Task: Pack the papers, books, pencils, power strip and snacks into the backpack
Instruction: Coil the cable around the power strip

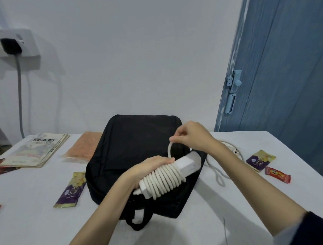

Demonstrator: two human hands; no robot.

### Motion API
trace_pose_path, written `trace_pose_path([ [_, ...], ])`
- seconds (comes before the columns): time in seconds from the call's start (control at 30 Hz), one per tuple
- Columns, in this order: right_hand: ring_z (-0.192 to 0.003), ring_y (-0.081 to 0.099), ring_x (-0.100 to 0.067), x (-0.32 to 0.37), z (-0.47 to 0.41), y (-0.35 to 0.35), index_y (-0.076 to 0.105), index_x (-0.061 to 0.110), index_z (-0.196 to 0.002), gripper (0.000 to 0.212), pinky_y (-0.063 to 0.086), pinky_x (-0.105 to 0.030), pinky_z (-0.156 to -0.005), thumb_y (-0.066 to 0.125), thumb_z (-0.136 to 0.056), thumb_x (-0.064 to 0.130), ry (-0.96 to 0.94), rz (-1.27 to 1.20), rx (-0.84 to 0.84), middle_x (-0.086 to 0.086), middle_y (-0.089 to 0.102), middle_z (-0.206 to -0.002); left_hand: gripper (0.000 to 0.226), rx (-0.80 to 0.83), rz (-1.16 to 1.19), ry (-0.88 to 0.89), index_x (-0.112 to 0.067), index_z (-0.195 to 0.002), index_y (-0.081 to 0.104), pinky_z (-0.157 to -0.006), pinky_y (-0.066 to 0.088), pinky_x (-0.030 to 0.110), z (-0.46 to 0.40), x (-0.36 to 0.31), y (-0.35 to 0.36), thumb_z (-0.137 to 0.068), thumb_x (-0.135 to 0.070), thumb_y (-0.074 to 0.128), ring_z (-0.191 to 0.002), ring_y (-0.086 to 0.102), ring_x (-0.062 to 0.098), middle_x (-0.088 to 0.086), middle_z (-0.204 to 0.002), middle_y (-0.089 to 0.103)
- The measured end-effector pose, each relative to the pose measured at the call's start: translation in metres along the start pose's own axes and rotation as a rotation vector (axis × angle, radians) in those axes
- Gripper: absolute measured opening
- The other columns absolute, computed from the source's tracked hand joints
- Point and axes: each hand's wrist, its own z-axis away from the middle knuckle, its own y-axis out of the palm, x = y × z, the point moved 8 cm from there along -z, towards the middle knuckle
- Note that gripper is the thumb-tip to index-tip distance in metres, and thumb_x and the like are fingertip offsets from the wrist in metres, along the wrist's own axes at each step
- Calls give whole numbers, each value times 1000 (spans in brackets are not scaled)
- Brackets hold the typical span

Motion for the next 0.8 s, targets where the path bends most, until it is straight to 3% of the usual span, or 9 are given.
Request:
trace_pose_path([
  [0.07,-61,48,-1,22,7,-8,73,15,-81,22,35,-19,-58,66,-83,36,-73,-16,-53,16,55,-63,34,-16,218,7,-13,-91,63,-63,51,31,-3,2,-3,-77,-43,65,-70,60,18,6,-80,59],
  [0.17,-57,48,-8,31,18,-15,73,12,-78,21,40,-24,-59,66,-84,31,-126,-197,-56,9,60,-61,44,0,478,43,-8,-94,66,-60,54,34,-6,4,-12,-77,-48,61,-67,61,28,16,-81,62],
  [0.33,-51,46,2,32,26,-1,72,7,-85,17,31,-12,-57,62,-89,20,-171,-353,62,24,54,-49,57,56,594,90,0,-102,65,-54,55,33,-4,2,-4,-82,-52,50,-64,65,30,19,-81,66],
  [0.53,-47,42,-1,29,33,16,70,26,-107,19,33,-11,-46,57,-93,26,-148,-473,163,12,49,-47,67,35,724,146,-5,-100,71,-56,56,34,-7,-1,-5,-80,-63,45,-66,66,29,17,-83,68],
  [0.67,-42,35,-6,18,38,15,66,26,-90,12,29,-16,-42,57,-91,34,-42,-578,166,6,46,-48,76,39,806,122,-4,-90,74,-55,56,33,-6,-3,-5,-76,-71,42,-64,66,27,13,-78,69],
  [0.8,-46,31,-10,-18,44,7,64,16,-90,19,24,-19,-44,62,-87,35,101,-592,180,7,39,-45,68,20,880,164,-5,-90,73,-56,54,33,-3,-6,-16,-79,-66,46,-64,65,26,11,-75,67],
])
